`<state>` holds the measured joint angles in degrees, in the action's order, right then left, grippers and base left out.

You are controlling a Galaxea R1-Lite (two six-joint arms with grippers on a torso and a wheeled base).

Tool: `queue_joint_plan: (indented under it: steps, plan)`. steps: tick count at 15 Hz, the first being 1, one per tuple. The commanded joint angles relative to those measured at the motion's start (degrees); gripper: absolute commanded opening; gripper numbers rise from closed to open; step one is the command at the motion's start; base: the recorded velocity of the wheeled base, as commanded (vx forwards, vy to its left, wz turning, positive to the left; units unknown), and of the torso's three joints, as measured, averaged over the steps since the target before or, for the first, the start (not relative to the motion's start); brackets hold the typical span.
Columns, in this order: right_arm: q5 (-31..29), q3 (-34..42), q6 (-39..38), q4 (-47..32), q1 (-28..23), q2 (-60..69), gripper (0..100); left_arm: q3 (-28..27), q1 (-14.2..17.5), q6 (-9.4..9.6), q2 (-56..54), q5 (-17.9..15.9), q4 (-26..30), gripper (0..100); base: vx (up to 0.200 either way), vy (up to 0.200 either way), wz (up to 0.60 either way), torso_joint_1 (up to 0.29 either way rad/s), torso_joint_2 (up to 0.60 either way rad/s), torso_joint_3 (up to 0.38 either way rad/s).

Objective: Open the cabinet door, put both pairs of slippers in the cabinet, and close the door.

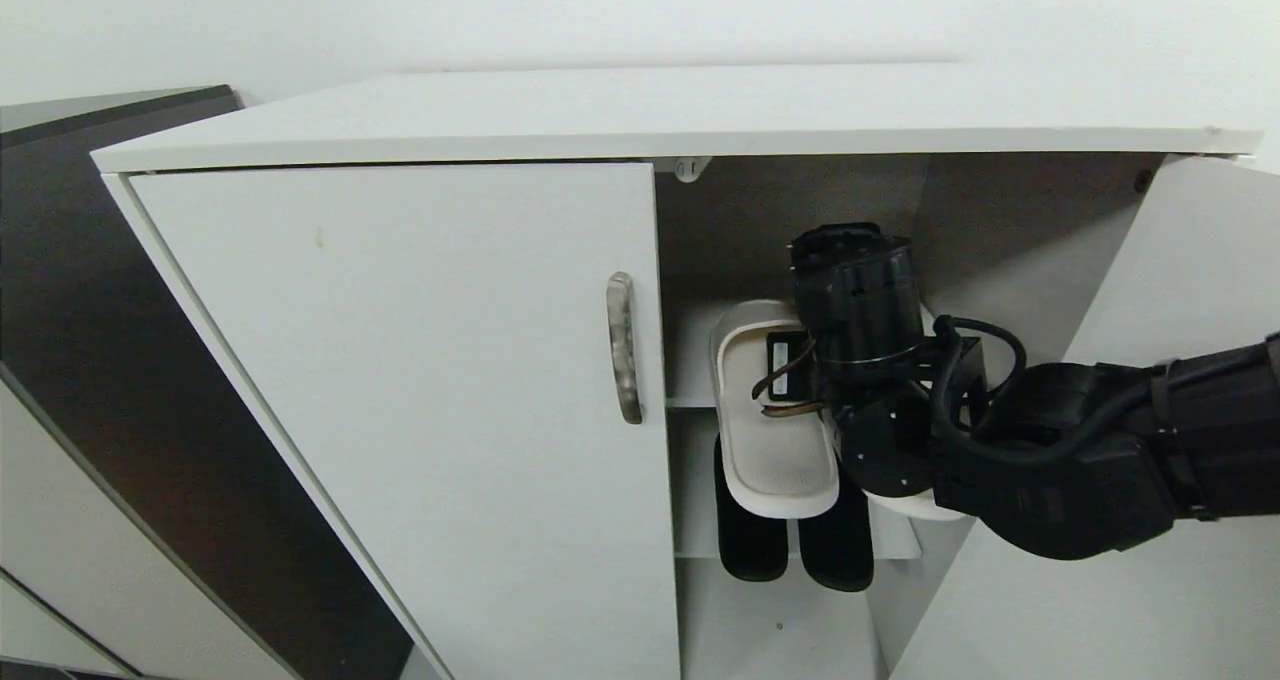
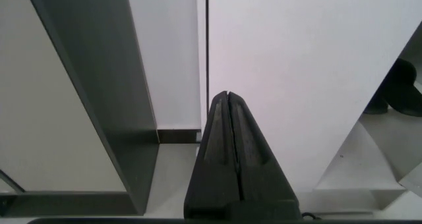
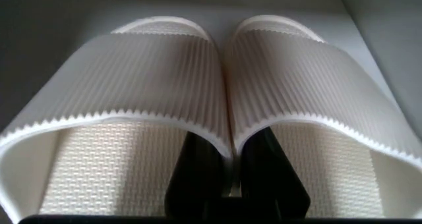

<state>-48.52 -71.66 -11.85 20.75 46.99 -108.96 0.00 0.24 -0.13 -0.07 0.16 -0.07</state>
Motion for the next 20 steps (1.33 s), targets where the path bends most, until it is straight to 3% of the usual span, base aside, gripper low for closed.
queue_joint_plan:
  steps: [1, 9, 20]
  plan:
    - [1.06, -3.49, 0.25, -0.09, -1.64, -2.93, 0, 0.0, 0.02, -0.04, 0.07, 0.02, -0.01, 0, 0.0, 0.0, 0.0, 0.0, 0.0, 0.0]
    - [2.29, -21.24, 2.09, -7.13, -6.57, -11.01, 0, 0.0, 0.02, -0.04, 0.07, 0.02, -0.01, 0, 0.0, 0.0, 0.0, 0.0, 0.0, 0.0]
    - [3.08, -22.83, 1.74, -8.8, -6.83, -12.68, 0, 0.0, 0.02, 0.05, 0.07, 0.02, -0.01, 0, 0.0, 0.0, 0.0, 0.0, 0.0, 0.0]
